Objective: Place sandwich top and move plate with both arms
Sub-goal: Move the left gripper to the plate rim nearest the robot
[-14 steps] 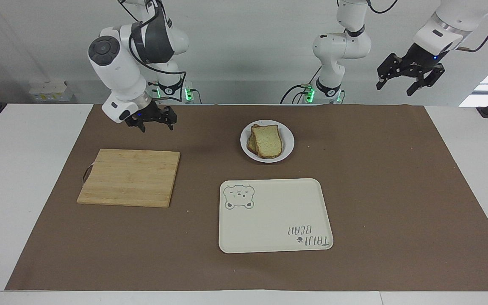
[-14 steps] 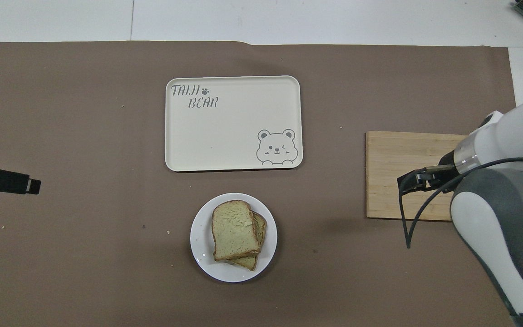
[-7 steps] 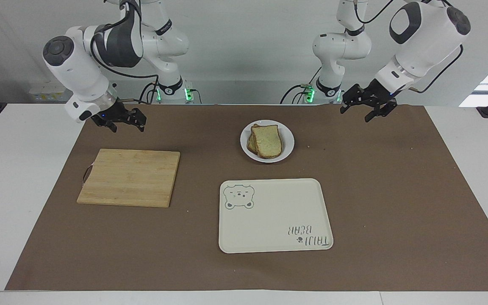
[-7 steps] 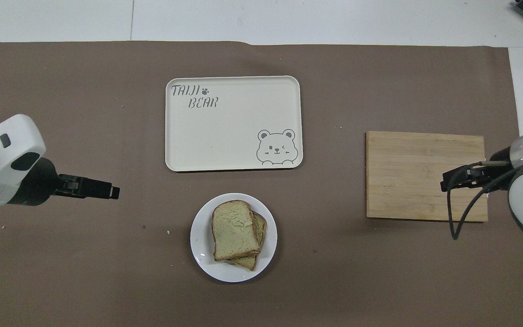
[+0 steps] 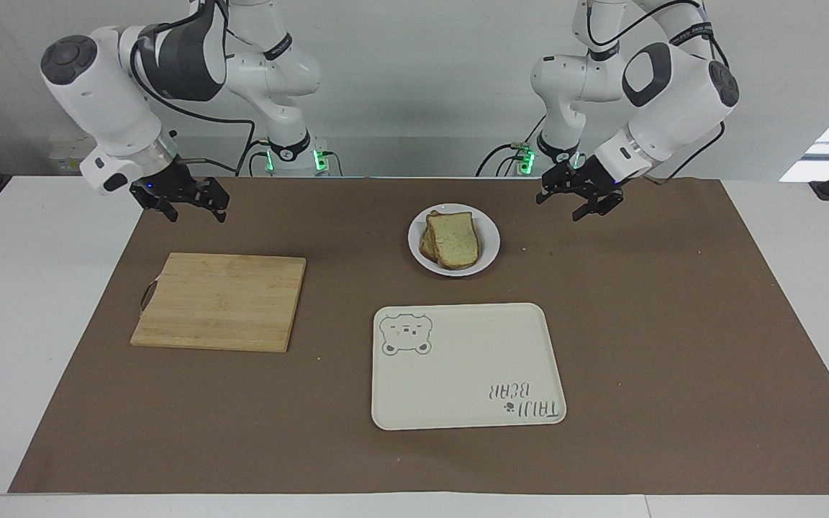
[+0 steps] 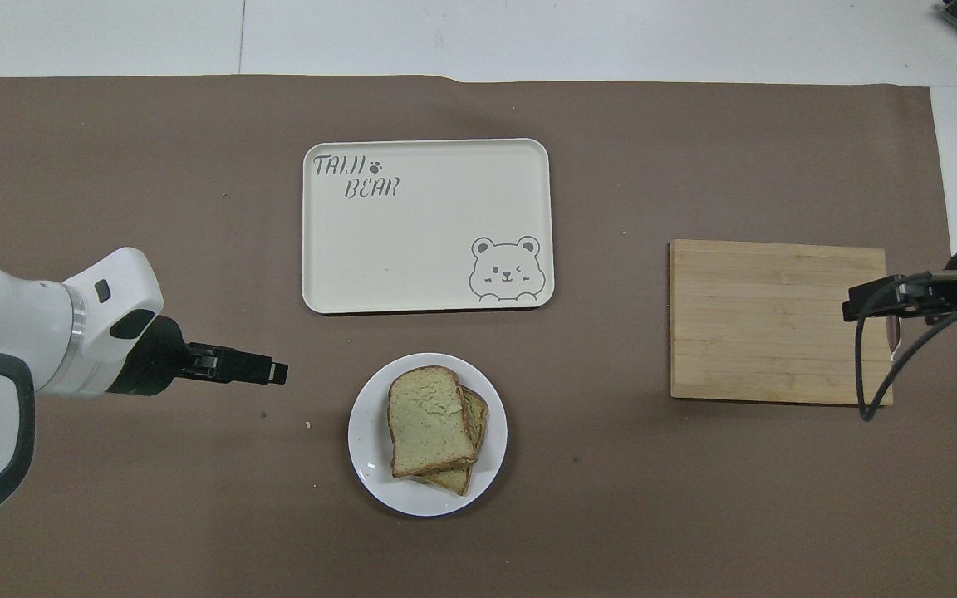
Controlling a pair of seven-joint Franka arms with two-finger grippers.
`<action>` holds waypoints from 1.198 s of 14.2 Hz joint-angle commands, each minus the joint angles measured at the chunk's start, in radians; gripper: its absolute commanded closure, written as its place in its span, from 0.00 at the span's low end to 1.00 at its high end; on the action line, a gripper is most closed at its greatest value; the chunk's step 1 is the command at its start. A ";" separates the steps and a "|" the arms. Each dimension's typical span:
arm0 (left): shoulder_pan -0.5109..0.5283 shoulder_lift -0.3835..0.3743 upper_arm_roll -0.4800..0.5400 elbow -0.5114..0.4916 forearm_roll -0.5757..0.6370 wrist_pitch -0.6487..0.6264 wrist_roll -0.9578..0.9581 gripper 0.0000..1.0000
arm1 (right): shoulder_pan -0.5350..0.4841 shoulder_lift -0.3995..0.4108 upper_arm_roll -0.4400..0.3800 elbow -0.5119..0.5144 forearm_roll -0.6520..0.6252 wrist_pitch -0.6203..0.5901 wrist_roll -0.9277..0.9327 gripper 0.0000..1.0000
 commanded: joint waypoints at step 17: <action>-0.071 0.090 0.015 -0.445 -0.751 0.298 0.599 0.01 | 0.010 -0.025 0.021 0.227 -0.035 -0.166 -0.016 0.00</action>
